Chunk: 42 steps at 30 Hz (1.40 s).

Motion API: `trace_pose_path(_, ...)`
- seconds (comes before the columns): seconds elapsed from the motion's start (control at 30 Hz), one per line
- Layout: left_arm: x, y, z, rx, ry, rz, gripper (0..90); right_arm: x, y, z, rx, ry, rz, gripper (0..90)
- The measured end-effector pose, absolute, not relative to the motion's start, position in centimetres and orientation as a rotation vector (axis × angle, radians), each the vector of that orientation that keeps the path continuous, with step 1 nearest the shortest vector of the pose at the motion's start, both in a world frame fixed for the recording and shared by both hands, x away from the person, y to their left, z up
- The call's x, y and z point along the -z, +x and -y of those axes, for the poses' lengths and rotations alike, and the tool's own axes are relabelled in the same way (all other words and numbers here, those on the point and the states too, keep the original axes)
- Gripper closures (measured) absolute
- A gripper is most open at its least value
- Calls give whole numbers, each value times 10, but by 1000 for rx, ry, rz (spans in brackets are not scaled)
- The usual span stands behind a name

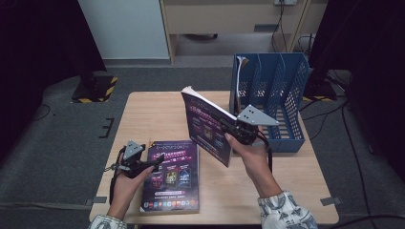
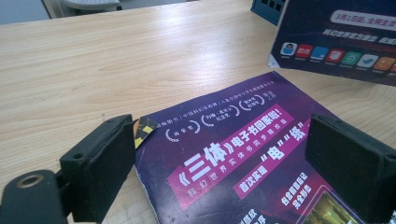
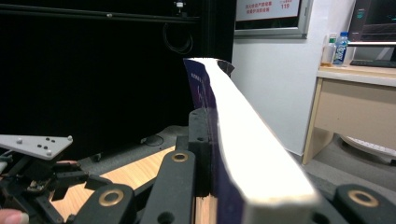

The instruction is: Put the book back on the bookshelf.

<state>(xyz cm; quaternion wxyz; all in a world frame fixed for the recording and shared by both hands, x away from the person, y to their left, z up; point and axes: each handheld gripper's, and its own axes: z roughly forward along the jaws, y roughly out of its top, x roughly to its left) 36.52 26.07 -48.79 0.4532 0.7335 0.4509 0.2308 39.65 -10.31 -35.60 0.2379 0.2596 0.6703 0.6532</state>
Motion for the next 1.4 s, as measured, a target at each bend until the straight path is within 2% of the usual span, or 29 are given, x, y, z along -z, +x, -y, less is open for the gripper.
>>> trace_pose_path(0.5, 488, 367, -258, -569, 1823, -1104, 88, 368, 384, 140, -1756, 755, -1857, 825)
trace_pose_path(1.4, 488, 366, -260, -580, 1822, -1110, 94, 349, 367, 178, -1757, 742, -1892, 825)
